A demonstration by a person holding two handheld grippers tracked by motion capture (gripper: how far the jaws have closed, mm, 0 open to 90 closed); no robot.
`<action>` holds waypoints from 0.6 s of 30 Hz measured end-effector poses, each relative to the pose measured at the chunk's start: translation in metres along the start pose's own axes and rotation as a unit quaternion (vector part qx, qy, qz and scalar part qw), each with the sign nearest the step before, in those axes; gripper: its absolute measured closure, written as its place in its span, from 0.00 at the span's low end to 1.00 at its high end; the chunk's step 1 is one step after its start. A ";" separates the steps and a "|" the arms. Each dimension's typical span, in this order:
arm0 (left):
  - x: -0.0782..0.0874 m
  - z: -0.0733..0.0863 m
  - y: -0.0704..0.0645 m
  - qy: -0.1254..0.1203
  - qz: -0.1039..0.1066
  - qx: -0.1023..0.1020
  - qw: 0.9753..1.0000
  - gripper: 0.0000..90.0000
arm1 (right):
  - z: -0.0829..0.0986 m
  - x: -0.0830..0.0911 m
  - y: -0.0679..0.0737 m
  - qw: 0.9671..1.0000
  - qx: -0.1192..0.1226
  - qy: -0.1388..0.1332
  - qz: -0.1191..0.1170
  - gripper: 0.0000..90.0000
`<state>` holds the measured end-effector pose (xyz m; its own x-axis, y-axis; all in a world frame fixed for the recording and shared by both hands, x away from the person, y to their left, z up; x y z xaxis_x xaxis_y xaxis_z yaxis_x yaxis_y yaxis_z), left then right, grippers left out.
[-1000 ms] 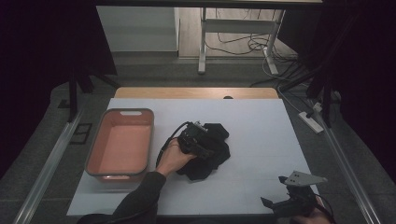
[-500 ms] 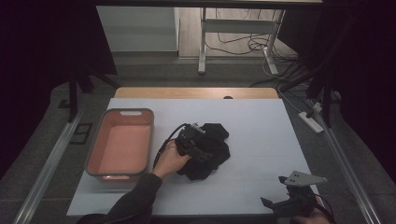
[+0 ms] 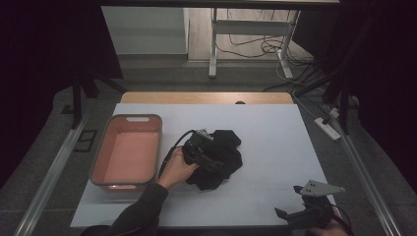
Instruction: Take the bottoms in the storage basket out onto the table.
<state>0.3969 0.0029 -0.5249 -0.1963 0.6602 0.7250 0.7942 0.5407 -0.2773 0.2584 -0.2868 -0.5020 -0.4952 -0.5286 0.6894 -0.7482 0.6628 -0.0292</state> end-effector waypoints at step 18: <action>0.009 -0.002 -0.006 -0.016 0.024 -0.002 1.000 0.00 | 0.000 0.001 0.000 1.000 0.000 -0.002 -0.001 0.00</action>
<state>0.3914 0.0048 -0.5151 -0.1764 0.7011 0.6909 0.8050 0.5067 -0.3086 0.2581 -0.2869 -0.5015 -0.4963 -0.5321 0.6859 -0.7486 0.6624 -0.0278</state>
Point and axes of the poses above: each handheld gripper's, and its own axes: x roughly backward along the jaws, z roughly out of its underside, y roughly to its left, the point moved 6 cm from there along -x, roughly forward along the jaws, and after that the axes turned 4 degrees about x, right-handed, at the moved point
